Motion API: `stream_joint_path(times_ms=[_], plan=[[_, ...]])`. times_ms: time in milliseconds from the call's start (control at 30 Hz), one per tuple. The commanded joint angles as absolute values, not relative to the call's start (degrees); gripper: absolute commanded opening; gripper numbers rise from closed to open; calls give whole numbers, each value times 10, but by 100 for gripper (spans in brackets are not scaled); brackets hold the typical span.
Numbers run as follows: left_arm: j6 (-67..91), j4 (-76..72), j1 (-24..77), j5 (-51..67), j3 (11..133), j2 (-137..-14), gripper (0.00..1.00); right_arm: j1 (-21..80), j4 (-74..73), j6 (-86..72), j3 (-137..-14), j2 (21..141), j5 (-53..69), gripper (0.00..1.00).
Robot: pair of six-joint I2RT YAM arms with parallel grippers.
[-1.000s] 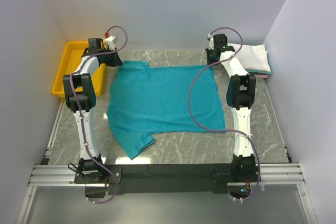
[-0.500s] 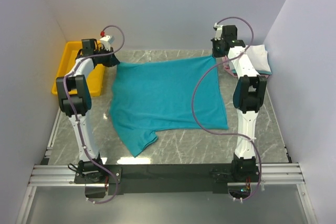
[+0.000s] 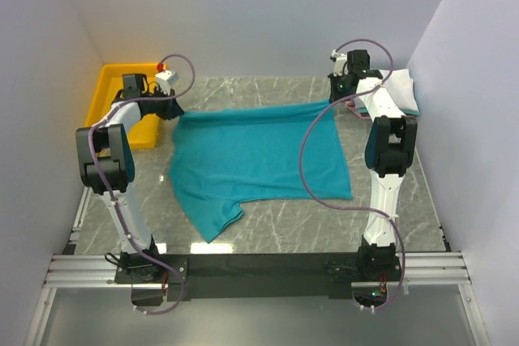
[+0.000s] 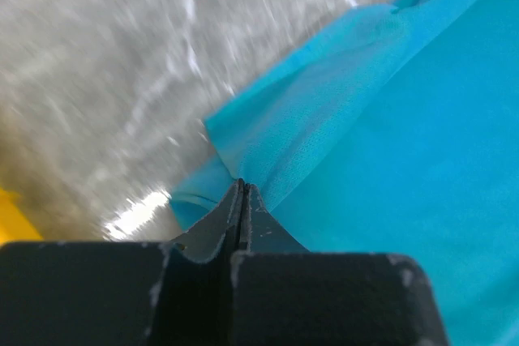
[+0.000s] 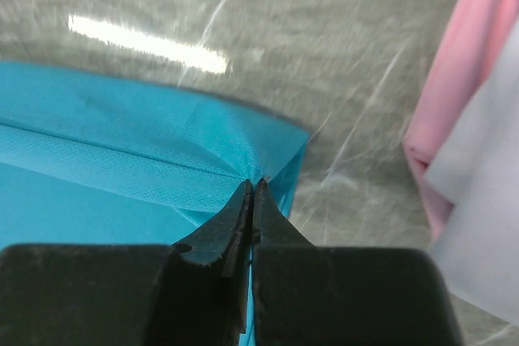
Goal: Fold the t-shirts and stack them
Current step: Fold the tshirt
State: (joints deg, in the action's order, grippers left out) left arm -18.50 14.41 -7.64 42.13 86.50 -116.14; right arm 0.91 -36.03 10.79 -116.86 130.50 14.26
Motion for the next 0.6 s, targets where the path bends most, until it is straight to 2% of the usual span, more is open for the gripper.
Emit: stream_joint_path(times_ms=[0,300,567], plan=[[-228,149,-80,426,828,-1118,0,3,-366,134,-1141,1250,159,0],[-269,150,-80,415,752,-1085,0,4,-349,156,-1040,1205,186,0],[-278,178,-79,418,753,-1073,0,3,-377,174,-1057,1211,190,0]])
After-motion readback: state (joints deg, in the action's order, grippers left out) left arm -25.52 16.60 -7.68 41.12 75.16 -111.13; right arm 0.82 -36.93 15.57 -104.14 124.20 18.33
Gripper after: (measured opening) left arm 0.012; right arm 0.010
